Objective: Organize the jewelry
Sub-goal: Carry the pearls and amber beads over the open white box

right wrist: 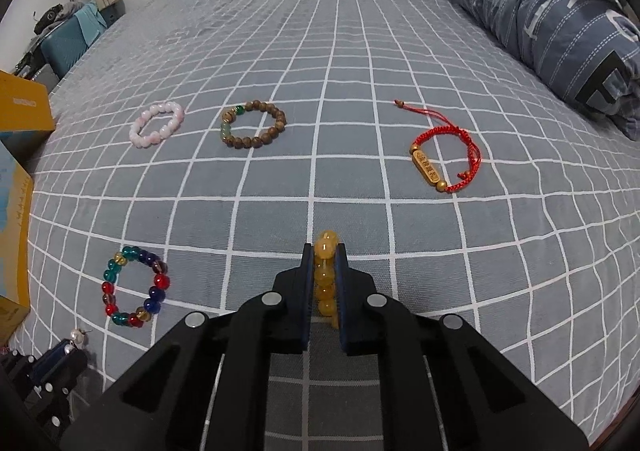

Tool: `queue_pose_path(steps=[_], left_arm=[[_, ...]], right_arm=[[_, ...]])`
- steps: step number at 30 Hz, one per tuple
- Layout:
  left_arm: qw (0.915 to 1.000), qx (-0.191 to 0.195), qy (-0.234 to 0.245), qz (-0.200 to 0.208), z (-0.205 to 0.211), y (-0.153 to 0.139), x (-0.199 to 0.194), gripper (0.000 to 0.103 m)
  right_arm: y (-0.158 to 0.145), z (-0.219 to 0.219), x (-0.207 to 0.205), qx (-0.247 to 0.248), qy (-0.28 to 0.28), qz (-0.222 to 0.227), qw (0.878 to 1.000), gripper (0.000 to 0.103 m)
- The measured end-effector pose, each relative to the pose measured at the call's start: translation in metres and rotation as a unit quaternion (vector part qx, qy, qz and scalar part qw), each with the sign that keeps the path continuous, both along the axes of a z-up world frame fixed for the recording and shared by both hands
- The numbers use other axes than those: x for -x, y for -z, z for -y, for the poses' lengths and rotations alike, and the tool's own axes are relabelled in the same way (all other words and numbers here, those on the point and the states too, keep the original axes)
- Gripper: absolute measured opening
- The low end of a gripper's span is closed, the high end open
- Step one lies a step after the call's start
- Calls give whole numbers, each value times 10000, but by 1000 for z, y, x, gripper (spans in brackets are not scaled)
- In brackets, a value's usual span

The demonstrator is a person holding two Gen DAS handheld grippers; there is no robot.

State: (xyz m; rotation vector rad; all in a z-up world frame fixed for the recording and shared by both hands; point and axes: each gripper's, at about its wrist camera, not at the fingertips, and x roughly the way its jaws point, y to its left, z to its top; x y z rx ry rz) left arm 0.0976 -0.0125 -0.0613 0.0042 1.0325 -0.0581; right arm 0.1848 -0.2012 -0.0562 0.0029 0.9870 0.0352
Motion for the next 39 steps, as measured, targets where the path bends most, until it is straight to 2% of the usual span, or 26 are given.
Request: queue_pose_path(steps=[18, 26, 39], left_arm=[[9972, 161, 27, 734, -7, -43, 8, 11], [9944, 44, 49, 1055, -8, -69, 22, 11], [9914, -117, -325, 1259, -47, -101, 34, 12]], right_arm=[[-34, 2, 28, -69, -49, 565, 9984, 9], [-53, -9, 44, -45, -145, 743, 9971, 9], [-79, -38, 59, 9, -303, 803, 9963, 9]])
